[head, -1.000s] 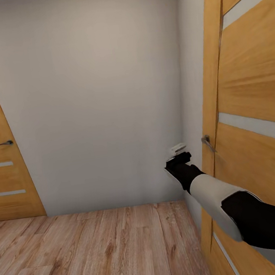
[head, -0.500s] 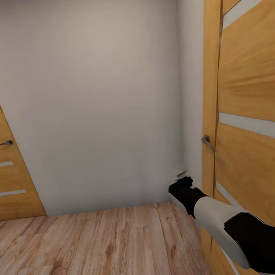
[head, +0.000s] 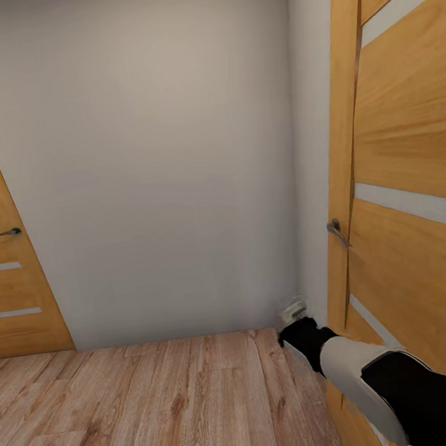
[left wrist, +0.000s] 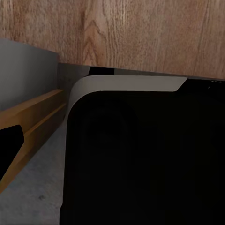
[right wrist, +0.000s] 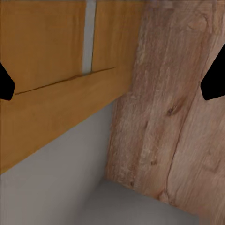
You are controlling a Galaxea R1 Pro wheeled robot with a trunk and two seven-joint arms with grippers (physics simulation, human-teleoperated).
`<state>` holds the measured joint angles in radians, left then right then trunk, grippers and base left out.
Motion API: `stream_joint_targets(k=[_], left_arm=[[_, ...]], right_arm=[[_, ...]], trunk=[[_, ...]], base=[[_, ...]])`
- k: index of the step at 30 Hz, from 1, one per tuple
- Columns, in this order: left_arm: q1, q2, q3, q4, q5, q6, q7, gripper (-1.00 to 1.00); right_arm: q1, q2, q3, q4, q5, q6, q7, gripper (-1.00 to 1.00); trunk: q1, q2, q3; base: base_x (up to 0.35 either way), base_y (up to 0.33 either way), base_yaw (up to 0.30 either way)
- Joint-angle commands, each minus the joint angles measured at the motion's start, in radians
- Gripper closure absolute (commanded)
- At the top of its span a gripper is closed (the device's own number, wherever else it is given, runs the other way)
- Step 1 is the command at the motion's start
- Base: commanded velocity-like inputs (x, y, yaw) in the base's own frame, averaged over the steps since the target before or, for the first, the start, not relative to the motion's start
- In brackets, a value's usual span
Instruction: Move the two storage containers from the living room to the garage. In the garage, place one container on the floor and stack the other container on top of it (either order is fine).
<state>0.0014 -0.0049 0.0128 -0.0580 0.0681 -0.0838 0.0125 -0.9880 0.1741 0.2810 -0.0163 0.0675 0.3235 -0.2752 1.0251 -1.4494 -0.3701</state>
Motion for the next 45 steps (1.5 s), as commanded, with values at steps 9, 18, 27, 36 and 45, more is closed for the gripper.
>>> stream_joint_targets(k=[9,18,27,36,45], left_arm=[[0.0,-0.002,0.001,0.0,0.007,-0.002,0.0,-1.0],[0.0,-0.003,0.001,0.0,0.007,-0.002,-0.001,-1.0],[0.0,-0.006,0.001,0.0,0.007,-0.002,-0.002,-1.0],[0.0,-0.006,-0.001,0.0,0.006,-0.002,-0.002,-1.0],[0.0,-0.006,-0.001,0.0,0.007,-0.002,0.0,-1.0]], right_arm=[[0.296,-0.025,0.006,0.047,0.014,-0.167,0.066,-1.0],[0.479,-0.101,0.006,0.048,0.011,-0.272,0.13,-1.0],[0.65,-0.241,0.005,0.05,0.006,-0.383,0.234,-1.0],[0.814,-0.28,0.004,0.05,-0.064,-0.469,0.284,-1.0],[0.879,-0.278,0.006,0.049,-0.063,-0.472,0.284,-1.0]], trunk=[[0.0,-0.001,-0.001],[0.0,-0.001,-0.001],[0.0,-0.001,-0.001],[0.0,-0.001,-0.001],[0.0,-0.001,-0.001]], base=[[0.0,0.0,0.0],[0.0,0.0,0.0],[0.0,0.0,0.0],[0.0,0.0,0.0],[0.0,0.0,0.0]])
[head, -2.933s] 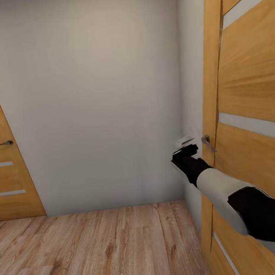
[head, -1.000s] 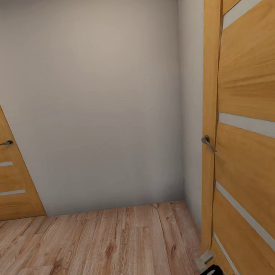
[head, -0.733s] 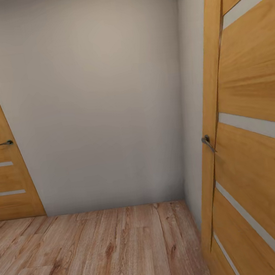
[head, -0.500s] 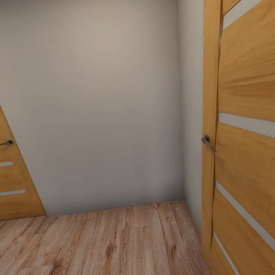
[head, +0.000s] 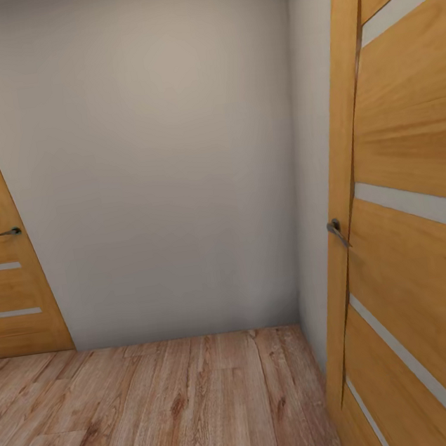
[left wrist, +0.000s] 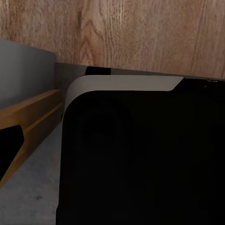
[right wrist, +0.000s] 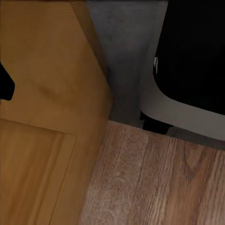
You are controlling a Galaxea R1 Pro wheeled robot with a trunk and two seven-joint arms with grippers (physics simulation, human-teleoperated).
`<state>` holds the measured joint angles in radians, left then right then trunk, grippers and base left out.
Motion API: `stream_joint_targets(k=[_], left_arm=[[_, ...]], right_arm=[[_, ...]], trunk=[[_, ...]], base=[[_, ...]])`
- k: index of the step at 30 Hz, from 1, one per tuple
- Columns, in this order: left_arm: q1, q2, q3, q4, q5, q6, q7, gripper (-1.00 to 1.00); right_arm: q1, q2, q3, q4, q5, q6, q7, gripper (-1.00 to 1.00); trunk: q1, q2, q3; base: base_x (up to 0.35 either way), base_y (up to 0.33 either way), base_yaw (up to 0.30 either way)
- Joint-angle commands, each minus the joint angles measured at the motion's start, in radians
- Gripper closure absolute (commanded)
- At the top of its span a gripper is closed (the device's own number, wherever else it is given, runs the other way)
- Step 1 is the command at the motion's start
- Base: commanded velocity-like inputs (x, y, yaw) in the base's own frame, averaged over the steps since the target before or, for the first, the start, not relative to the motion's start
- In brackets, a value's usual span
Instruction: Move the two storage containers from the living room to the garage. In the garage, place one container on the floor and stack the other container on top of it (either order is fine).
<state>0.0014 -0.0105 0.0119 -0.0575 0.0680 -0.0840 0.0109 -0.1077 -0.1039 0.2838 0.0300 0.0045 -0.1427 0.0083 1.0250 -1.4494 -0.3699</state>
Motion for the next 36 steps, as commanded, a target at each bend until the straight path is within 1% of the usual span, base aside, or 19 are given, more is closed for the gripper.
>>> stream_joint_targets(k=[1,8,17,24,31,36], left_arm=[[0.0,0.0,0.001,-0.001,0.007,-0.002,0.001,-1.0],[0.0,0.0,-0.001,-0.001,0.007,-0.002,0.001,-1.0],[0.0,0.001,0.0,-0.001,0.009,-0.001,0.001,-1.0],[0.0,0.0,0.001,-0.001,0.009,-0.001,0.001,-1.0],[0.0,0.0,0.002,-0.001,0.009,-0.001,0.001,-1.0],[0.0,0.0,0.002,-0.001,0.009,-0.001,0.001,-1.0]], right_arm=[[-0.001,0.0,0.003,0.003,0.001,-0.006,0.001,-1.0],[0.001,-0.001,0.004,0.002,0.007,0.003,0.001,-1.0],[0.002,-0.001,0.006,0.002,0.009,0.007,0.001,-1.0],[0.002,0.0,0.006,0.002,0.009,0.007,-0.001,-1.0],[0.002,-0.002,0.009,0.002,0.011,0.003,-0.002,-1.0],[0.002,-0.002,0.01,0.002,0.012,0.004,0.0,-1.0]], trunk=[[0.0,-0.001,-0.001],[0.0,-0.001,-0.001],[0.0,-0.001,-0.001],[0.0,-0.001,-0.001],[0.0,-0.001,-0.001],[0.0,-0.001,-0.001]], base=[[0.0,0.0,0.0],[0.029,0.0,0.0],[0.236,0.0,0.0],[0.056,0.0,0.001],[0.003,0.0,0.186],[0.0,0.0,0.07]])
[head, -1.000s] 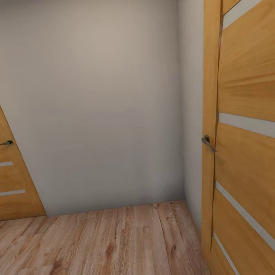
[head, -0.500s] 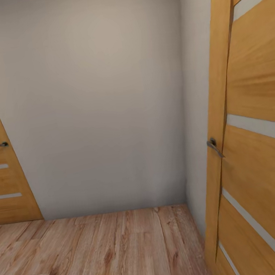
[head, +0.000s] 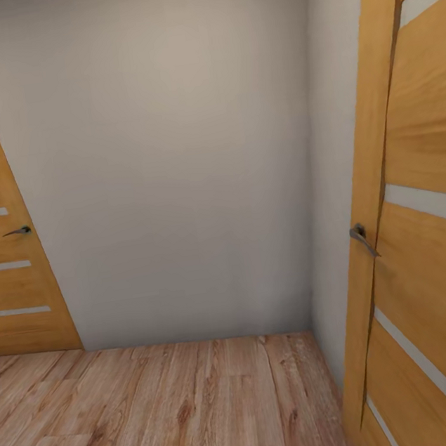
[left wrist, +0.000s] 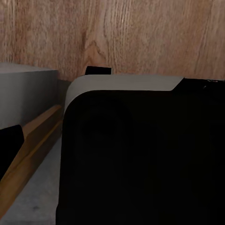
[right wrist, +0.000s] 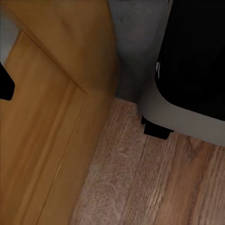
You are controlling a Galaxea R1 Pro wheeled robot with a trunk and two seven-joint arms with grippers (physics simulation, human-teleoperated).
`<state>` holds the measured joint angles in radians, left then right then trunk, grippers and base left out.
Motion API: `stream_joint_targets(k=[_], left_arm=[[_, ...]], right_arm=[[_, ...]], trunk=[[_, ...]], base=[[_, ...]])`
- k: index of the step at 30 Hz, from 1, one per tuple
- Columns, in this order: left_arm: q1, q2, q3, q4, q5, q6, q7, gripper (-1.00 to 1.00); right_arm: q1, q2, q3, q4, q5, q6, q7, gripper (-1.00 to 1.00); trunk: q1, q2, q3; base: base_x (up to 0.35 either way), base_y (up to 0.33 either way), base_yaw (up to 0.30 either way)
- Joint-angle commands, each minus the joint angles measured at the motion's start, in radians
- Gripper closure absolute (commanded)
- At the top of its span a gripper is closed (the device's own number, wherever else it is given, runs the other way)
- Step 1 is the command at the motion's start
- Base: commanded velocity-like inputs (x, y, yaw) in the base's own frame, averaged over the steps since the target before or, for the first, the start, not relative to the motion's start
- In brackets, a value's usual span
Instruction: Move the two storage containers from the living room to the garage. In the garage, place one container on the floor and stack the other container on top of it (either order is fine).
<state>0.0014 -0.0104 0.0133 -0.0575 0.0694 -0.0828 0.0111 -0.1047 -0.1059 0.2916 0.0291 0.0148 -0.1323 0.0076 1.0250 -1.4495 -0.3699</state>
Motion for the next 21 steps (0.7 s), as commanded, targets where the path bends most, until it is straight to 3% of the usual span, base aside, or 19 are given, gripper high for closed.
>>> stream_joint_targets(k=[1,7,21], left_arm=[[0.0,0.0,0.001,-0.001,0.007,-0.002,0.001,-1.0],[0.0,0.001,-0.002,-0.001,0.007,0.0,0.001,-1.0],[0.0,0.001,-0.003,-0.001,0.007,0.001,0.001,-1.0]], right_arm=[[-0.001,0.0,0.003,0.003,0.002,-0.006,0.001,-1.0],[-0.001,0.0,0.003,0.003,0.002,-0.006,0.003,-1.0],[-0.001,0.0,0.003,0.002,0.002,-0.006,0.003,-1.0]], trunk=[[0.0,-0.001,-0.001],[0.0,-0.001,-0.001],[0.0,-0.001,-0.001]], base=[[0.0,0.0,0.016],[0.102,0.0,0.005],[0.283,0.0,0.0]])
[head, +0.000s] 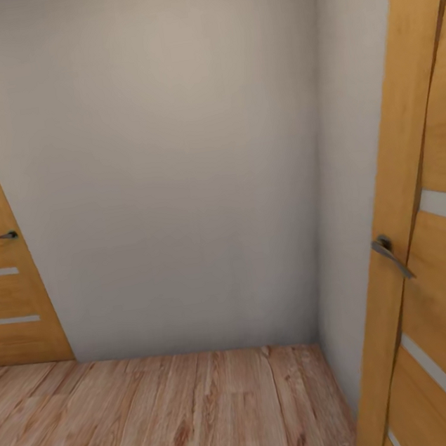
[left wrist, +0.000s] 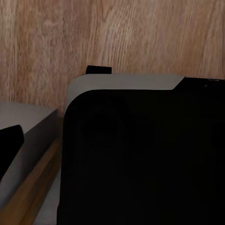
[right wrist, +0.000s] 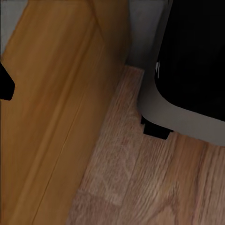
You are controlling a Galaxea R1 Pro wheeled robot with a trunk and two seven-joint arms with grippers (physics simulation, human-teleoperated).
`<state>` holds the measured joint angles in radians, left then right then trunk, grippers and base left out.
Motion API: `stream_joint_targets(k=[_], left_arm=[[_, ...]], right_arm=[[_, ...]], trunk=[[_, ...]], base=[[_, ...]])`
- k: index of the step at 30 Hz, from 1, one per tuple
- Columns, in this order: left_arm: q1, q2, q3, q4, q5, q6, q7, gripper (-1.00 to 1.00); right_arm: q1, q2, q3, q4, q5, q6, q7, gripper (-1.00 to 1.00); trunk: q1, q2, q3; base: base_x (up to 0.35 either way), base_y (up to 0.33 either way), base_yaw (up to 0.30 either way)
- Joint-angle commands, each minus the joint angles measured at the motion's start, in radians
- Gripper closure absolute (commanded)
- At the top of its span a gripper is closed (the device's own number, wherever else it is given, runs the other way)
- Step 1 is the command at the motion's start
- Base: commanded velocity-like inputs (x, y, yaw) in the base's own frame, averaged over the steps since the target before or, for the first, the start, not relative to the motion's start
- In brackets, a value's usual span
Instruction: Move the two storage containers from the living room to the garage. In the garage, place one container on the floor and stack the other container on top of it (either order is fine).
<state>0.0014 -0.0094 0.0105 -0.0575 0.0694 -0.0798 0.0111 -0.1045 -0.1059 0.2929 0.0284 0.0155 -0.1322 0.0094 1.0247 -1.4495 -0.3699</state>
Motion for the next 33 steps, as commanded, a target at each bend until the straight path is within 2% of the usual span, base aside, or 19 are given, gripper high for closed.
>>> stream_joint_targets(k=[1,9,16,26,33], left_arm=[[0.0,0.0,0.0,-0.001,0.007,-0.002,0.001,-1.0],[0.0,-0.001,0.002,-0.001,0.007,-0.003,0.001,-1.0],[0.0,-0.001,0.002,-0.001,0.007,-0.003,0.001,-1.0],[0.0,-0.001,0.002,-0.001,0.006,-0.003,0.001,-1.0],[0.0,-0.001,0.0,-0.001,0.007,-0.002,0.001,-1.0]], right_arm=[[-0.002,0.0,0.002,0.003,0.002,-0.006,0.001,-1.0],[-0.002,0.0,0.003,0.003,0.001,-0.008,0.0,-1.0],[-0.002,0.0,0.003,0.003,0.003,-0.011,-0.001,-1.0],[-0.001,0.0,0.003,0.002,0.003,-0.01,0.001,-1.0],[-0.001,0.0,0.003,0.003,0.012,-0.009,0.001,-1.0]], trunk=[[0.0,-0.001,-0.001],[0.0,-0.001,-0.001],[0.0,-0.001,-0.001],[0.0,-0.001,-0.001],[0.0,-0.001,-0.001]], base=[[0.107,0.0,0.0],[0.019,0.0,0.003],[0.001,0.0,0.162],[0.0,0.0,0.019],[0.172,-0.135,0.0]])
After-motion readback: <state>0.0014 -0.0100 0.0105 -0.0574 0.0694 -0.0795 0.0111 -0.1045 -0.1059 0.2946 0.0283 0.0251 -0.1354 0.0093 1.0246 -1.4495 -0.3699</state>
